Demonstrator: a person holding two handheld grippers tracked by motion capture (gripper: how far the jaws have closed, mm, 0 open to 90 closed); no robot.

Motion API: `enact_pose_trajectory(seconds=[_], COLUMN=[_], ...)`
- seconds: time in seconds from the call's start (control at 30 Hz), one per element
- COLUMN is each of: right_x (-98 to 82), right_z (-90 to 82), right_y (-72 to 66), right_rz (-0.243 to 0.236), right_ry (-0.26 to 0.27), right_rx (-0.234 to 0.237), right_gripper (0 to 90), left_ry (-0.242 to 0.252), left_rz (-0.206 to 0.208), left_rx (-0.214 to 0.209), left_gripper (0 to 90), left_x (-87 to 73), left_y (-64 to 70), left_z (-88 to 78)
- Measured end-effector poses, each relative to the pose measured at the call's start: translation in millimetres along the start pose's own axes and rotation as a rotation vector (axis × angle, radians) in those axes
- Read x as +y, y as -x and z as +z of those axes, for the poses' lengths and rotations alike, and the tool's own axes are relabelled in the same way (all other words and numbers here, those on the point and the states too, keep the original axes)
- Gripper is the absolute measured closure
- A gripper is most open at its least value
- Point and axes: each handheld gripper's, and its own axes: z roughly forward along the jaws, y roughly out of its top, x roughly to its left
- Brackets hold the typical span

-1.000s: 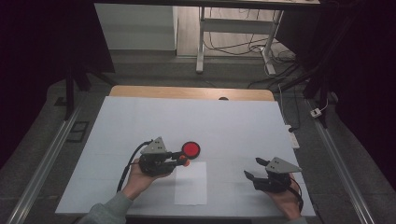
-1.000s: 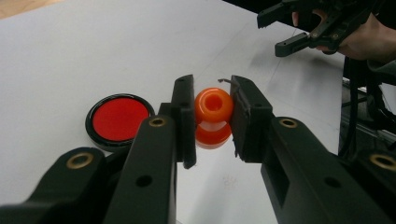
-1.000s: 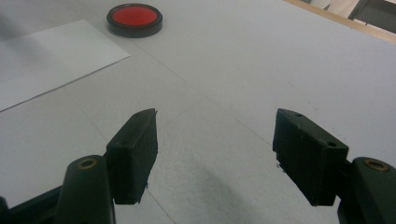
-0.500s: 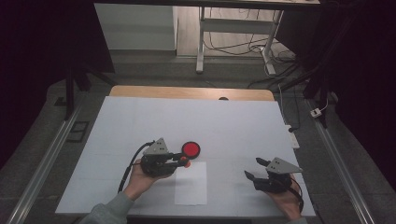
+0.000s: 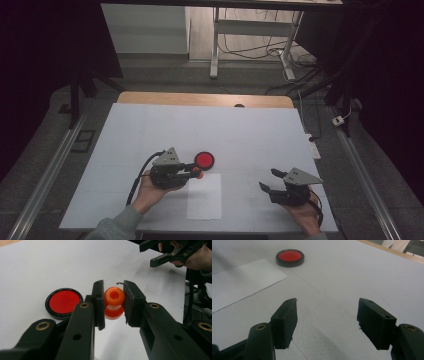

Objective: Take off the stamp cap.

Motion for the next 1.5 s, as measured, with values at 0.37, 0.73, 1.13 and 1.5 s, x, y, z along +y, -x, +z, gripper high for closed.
enact_pose_trajectory(seconds=[0.37,0.73,1.13,1.5], right_x=[6.2,13.6,15.9,22.1], right_z=[6.0,14.7,20.5,30.6], right_y=[-5.3,-15.4,-23.9,-32.9], right_rz=[0.021,-0.002,-0.012,-0.019], right_ry=[0.019,0.007,0.012,0.021], right_rx=[0.007,0.019,0.056,0.081], right_gripper=[32.8,33.2,33.6,33.7], left_ry=[-0.01,-0.011,-0.015,-0.019], left_rz=[0.0,0.001,0.008,0.012], left_rx=[-0.006,-0.004,-0.001,-0.011], left_gripper=[71.7,71.7,71.7,71.7], left_x=[-1.7,-1.8,-0.7,-0.5], left_y=[-0.8,-1.5,0.1,0.7], left_z=[2.2,2.3,4.3,7.2])
